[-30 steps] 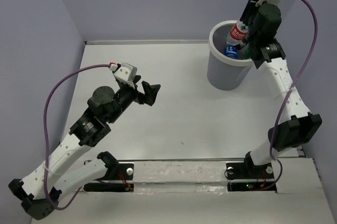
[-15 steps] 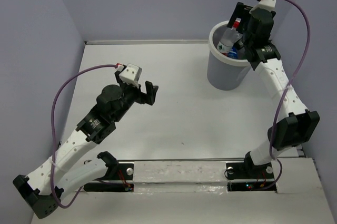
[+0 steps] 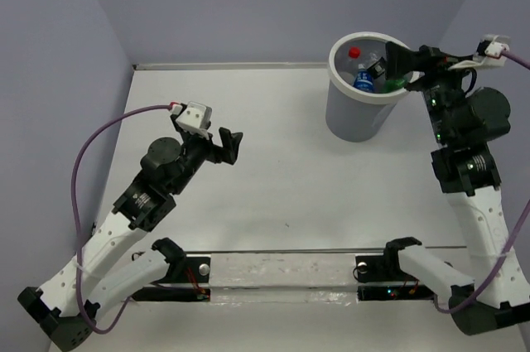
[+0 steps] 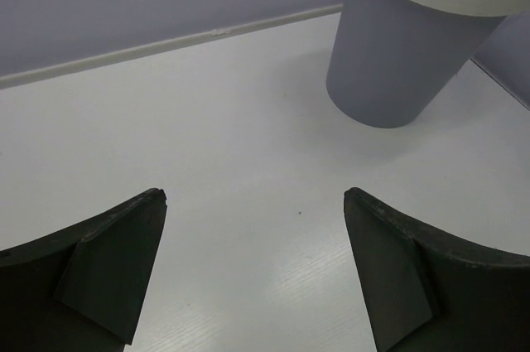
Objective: Put the plastic bottles in the bin
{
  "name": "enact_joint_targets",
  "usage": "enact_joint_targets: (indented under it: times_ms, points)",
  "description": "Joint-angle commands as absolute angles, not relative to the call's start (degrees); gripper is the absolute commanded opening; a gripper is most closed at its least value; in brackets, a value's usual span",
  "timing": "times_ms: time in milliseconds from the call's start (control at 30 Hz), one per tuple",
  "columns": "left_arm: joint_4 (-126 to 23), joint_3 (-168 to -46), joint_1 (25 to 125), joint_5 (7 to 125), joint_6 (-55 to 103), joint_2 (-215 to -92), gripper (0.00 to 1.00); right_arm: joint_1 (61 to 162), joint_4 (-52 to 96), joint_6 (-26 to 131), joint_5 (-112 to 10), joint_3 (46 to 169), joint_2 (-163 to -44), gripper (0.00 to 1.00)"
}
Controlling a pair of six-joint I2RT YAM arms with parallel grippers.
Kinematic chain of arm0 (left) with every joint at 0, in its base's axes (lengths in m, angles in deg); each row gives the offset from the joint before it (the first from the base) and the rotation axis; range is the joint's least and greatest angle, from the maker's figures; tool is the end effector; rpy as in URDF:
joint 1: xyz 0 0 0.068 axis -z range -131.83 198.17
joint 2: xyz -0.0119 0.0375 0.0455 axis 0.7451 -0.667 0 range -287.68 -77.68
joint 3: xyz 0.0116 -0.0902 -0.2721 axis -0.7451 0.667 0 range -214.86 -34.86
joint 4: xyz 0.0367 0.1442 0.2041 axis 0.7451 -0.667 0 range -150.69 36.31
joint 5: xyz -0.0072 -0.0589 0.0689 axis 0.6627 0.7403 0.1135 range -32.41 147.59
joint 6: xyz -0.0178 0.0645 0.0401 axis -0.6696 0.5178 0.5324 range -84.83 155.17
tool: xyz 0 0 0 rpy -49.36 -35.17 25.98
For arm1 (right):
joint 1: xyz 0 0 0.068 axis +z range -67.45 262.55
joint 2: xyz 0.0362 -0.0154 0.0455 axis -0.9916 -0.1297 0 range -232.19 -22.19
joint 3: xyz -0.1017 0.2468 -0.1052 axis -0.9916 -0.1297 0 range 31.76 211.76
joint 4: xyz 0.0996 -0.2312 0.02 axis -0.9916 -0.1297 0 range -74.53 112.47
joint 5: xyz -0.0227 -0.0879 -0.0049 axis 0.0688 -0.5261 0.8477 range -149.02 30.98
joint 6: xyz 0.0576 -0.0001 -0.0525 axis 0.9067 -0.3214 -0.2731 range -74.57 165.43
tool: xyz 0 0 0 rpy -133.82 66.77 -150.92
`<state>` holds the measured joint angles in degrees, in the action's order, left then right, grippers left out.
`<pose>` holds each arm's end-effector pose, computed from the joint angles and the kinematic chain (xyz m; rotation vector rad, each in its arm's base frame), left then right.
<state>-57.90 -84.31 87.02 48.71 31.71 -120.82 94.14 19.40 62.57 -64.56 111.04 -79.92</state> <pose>0.1497 -0.1074 0.3947 0.3516 1.5126 -0.4675 0.1985 0.0341 0.5358 0.1450 1.2502 0.3738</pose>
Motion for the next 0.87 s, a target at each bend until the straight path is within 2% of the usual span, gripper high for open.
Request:
enact_joint_targets:
  times_ms: [0,100,233,433,567,833]
  points:
    - [-50.3,-83.7,85.4,52.7,30.9,-114.8,0.99,93.9,25.6,71.4,-49.2,99.5,-70.9,1.00]
    - [-47.4,-83.9,85.4,54.6,30.1,-112.1,0.99,93.9,30.2,72.8,-41.7,92.8,-62.2,1.00]
    - [-44.3,-85.1,85.4,56.8,28.3,-108.0,0.99,93.9,30.2,72.1,-36.5,90.7,-52.5,1.00]
    - [-43.1,-88.9,85.4,59.7,27.4,-105.0,0.99,93.9,22.0,67.5,-43.6,89.4,-39.7,1.00]
    - [-42.6,-88.3,85.4,59.4,26.0,-103.9,0.99,93.9,17.6,66.3,-49.3,88.7,-36.9,1.00]
    - [-43.1,-89.2,85.4,60.4,26.2,-103.8,0.99,93.9,15.0,64.7,-49.7,92.2,-37.9,1.00]
